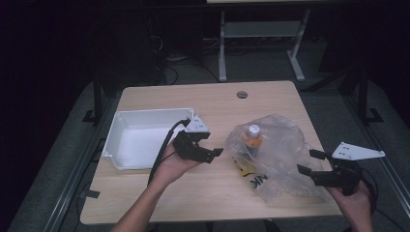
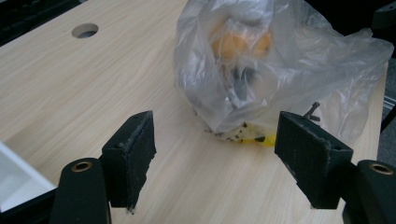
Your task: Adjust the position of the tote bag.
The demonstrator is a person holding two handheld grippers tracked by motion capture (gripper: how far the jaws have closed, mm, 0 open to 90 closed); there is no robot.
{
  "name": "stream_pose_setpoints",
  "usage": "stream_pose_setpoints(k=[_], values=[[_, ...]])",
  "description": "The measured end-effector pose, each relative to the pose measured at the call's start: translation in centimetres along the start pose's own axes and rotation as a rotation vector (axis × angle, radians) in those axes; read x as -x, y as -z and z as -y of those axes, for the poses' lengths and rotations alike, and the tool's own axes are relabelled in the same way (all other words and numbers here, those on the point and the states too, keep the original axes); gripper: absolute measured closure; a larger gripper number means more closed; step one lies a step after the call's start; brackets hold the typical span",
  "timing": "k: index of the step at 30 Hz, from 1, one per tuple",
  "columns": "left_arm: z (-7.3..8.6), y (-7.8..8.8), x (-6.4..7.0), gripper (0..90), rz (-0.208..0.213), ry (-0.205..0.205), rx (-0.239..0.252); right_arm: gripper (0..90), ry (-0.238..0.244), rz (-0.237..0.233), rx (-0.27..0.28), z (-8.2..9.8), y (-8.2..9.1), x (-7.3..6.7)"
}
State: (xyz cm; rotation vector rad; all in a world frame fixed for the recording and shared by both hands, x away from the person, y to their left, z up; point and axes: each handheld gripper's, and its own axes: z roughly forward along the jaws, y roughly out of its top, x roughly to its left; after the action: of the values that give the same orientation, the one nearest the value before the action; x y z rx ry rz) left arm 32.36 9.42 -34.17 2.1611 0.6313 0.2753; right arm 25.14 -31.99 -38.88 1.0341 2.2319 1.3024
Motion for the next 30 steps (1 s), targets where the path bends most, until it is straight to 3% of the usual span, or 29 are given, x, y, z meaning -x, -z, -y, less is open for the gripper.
stream_pose_setpoints(k=[11, 23, 30], values=[[-2.4, -1.5, 0.3, 28.7, 0.027, -0.019, 0.008, 25.4, -0.002, -0.001, 0.01, 0.0, 0.3, 0.2], [-5.6, -4.6, 0.8, 29.5, 0.051, -0.058, -0.014, 25.5, 0.003, 0.012, 0.013, 0.0, 0.6, 0.3], [-6.0, -5.9, 0.4, 29.5, 0.06, -0.048, -0.03, 25.6, -0.003, 0.017, 0.022, 0.1, 0.9, 0.4]])
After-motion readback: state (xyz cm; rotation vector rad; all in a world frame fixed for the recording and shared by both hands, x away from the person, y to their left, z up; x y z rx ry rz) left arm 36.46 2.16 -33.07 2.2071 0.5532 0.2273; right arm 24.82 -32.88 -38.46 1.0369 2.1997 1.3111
